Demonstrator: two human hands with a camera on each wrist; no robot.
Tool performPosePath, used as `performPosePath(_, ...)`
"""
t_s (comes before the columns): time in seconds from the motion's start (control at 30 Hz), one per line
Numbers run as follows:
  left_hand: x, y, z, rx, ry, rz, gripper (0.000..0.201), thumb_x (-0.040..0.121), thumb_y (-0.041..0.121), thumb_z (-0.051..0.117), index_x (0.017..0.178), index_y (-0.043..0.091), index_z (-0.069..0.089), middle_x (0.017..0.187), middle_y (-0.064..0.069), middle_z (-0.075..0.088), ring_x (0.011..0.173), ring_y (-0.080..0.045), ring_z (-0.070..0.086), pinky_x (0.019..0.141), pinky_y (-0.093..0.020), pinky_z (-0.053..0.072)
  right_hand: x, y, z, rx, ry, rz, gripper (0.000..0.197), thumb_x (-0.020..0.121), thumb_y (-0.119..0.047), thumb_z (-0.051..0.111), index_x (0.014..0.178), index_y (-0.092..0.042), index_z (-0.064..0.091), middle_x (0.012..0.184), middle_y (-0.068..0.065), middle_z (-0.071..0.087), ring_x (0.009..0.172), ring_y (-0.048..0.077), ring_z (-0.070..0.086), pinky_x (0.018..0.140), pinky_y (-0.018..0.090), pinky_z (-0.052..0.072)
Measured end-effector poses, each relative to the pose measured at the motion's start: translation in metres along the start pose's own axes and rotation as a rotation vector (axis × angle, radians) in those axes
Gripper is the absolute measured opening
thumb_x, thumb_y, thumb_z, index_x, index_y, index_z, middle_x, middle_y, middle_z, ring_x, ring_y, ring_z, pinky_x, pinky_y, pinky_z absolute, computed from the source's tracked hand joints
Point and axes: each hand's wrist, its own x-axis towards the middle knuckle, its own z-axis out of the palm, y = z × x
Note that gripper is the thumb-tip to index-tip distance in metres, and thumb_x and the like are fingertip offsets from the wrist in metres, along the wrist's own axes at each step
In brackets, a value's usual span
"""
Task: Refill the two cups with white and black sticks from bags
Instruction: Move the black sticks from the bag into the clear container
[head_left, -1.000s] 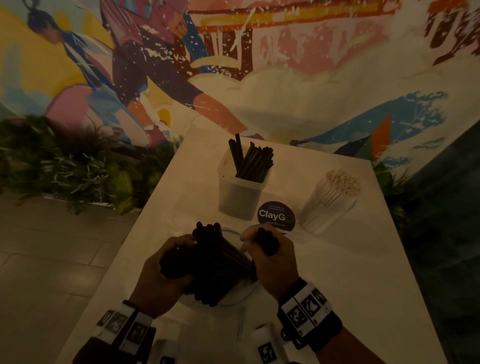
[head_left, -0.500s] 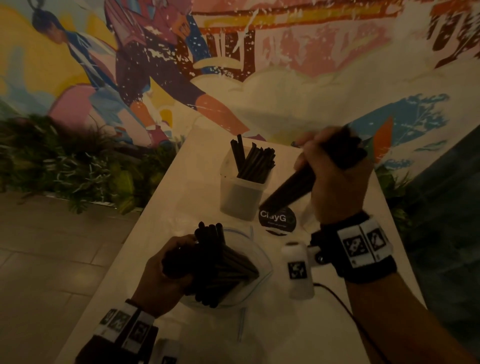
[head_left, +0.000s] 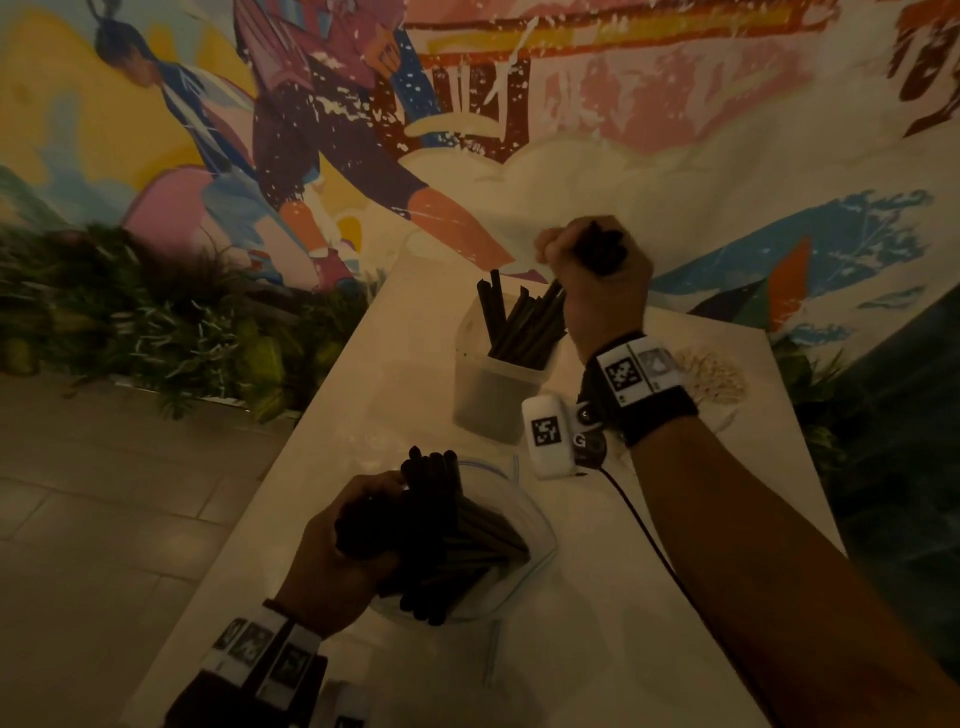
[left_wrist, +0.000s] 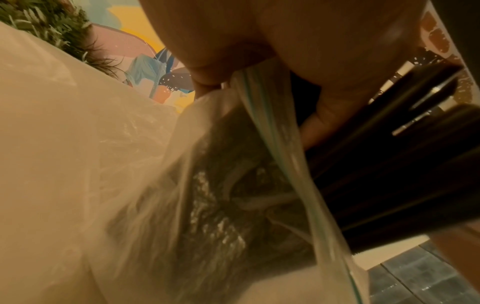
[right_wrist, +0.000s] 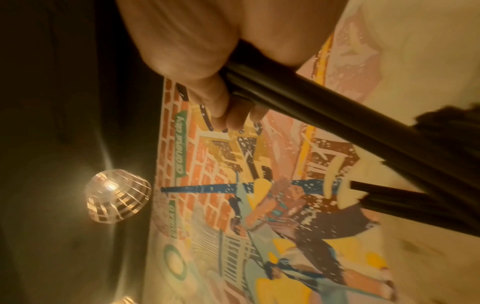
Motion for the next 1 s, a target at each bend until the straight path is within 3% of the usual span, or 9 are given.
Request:
performPosePath(0.13, -0.001, -0.001, -0.002, 0.007, 0.005, -0.008, 0.055, 0.058, 0.022, 0.078, 0.11, 0.029, 0.062, 0.112, -0.014, 0.062, 0.11, -0.038, 0.057, 0.097, -0.065, 0.041, -0.012, 0.034, 0.0, -0.127, -0.014, 0.145, 0.017, 0.084, 0.006, 0.061, 0.077, -0.009, 0.059, 0.081, 0.016, 0.065, 0.086, 0.025, 0.066, 0.088, 0.04, 0.053)
performPosePath(0.27, -0.002, -0.001, -0.003, 0.033, 0.011, -0.006, 0.055, 0.059, 0.025, 0.078, 0.111, 0.029, 0.062, 0.109, -0.014, 0.063, 0.107, -0.04, 0.058, 0.095, -0.066, 0.041, -0.014, 0.037, 0.001, -0.222, 0.024, 0.09, 0.004, 0.085, -0.007, 0.066, 0.083, -0.009, 0.063, 0.086, 0.013, 0.07, 0.088, 0.023, 0.067, 0.088, 0.039, 0.054)
performPosePath(0.37, -0.001, 0.0, -0.002, 0.038, 0.007, -0.004, 0.055, 0.059, 0.025, 0.078, 0.111, 0.033, 0.062, 0.111, -0.011, 0.064, 0.108, -0.037, 0.059, 0.096, -0.064, 0.042, -0.016, 0.043, -0.001, -0.298, 0.031, 0.082, 0.01, 0.081, -0.013, 0.07, 0.08, -0.016, 0.061, 0.084, 0.012, 0.067, 0.087, 0.024, 0.064, 0.086, 0.045, 0.052)
performPosePath(0.47, -0.001, 0.004, -0.002, 0.052, -0.007, 0.001, 0.054, 0.06, 0.023, 0.076, 0.111, 0.034, 0.062, 0.11, -0.012, 0.064, 0.107, -0.034, 0.06, 0.096, -0.062, 0.044, -0.022, 0.054, -0.008, -0.452, 0.018, 0.105, 0.021, 0.078, -0.023, 0.074, 0.074, -0.03, 0.055, 0.087, 0.002, 0.066, 0.088, 0.015, 0.062, 0.086, 0.04, 0.052)
performPosePath(0.57, -0.001, 0.006, -0.002, 0.103, 0.002, -0.005, 0.056, 0.058, 0.021, 0.075, 0.107, 0.044, 0.061, 0.107, -0.009, 0.064, 0.104, -0.028, 0.061, 0.095, -0.057, 0.046, -0.026, 0.057, -0.016, -0.532, 0.09, -0.008, 0.018, 0.079, -0.039, 0.07, 0.081, -0.025, 0.058, 0.088, -0.001, 0.066, 0.088, 0.018, 0.062, 0.082, 0.043, 0.052)
performPosePath(0.63, 0.0, 0.003, -0.004, 0.08, -0.005, 0.009, 0.055, 0.058, 0.024, 0.075, 0.108, 0.041, 0.061, 0.11, -0.011, 0.064, 0.107, -0.031, 0.06, 0.096, -0.059, 0.045, -0.023, 0.063, -0.022, -0.612, 0.125, -0.061, 0.028, 0.079, -0.047, 0.065, 0.085, -0.021, 0.059, 0.09, 0.003, 0.066, 0.089, 0.024, 0.061, 0.081, 0.046, 0.051)
performPosePath(0.77, 0.001, 0.004, -0.004, 0.055, 0.002, 0.016, 0.052, 0.058, 0.026, 0.075, 0.106, 0.038, 0.063, 0.11, -0.012, 0.064, 0.108, -0.034, 0.06, 0.096, -0.061, 0.044, -0.022, 0.082, -0.033, -1.016, -0.08, 0.072, 0.045, 0.073, -0.063, 0.062, 0.082, -0.018, 0.061, 0.094, 0.004, 0.064, 0.094, 0.028, 0.057, 0.083, 0.045, 0.049)
performPosePath(0.87, 0.0, 0.005, -0.004, 0.039, -0.004, 0.02, 0.052, 0.057, 0.024, 0.076, 0.107, 0.034, 0.063, 0.112, -0.013, 0.063, 0.11, -0.034, 0.059, 0.097, -0.061, 0.043, -0.027, 0.091, -0.038, -1.125, -0.14, 0.183, 0.051, 0.073, -0.06, 0.066, 0.103, -0.019, 0.062, 0.122, 0.005, 0.057, 0.115, 0.029, 0.048, 0.094, 0.049, 0.044)
performPosePath(1.0, -0.001, 0.002, -0.005, 0.039, -0.007, 0.017, 0.054, 0.057, 0.021, 0.076, 0.108, 0.031, 0.062, 0.116, -0.013, 0.062, 0.112, -0.032, 0.058, 0.099, -0.059, 0.043, -0.027, 0.081, -0.03, -0.905, 0.023, 0.047, 0.072, 0.075, -0.035, 0.074, 0.134, -0.013, 0.04, 0.139, 0.011, 0.042, 0.127, 0.031, 0.04, 0.103, 0.047, 0.039)
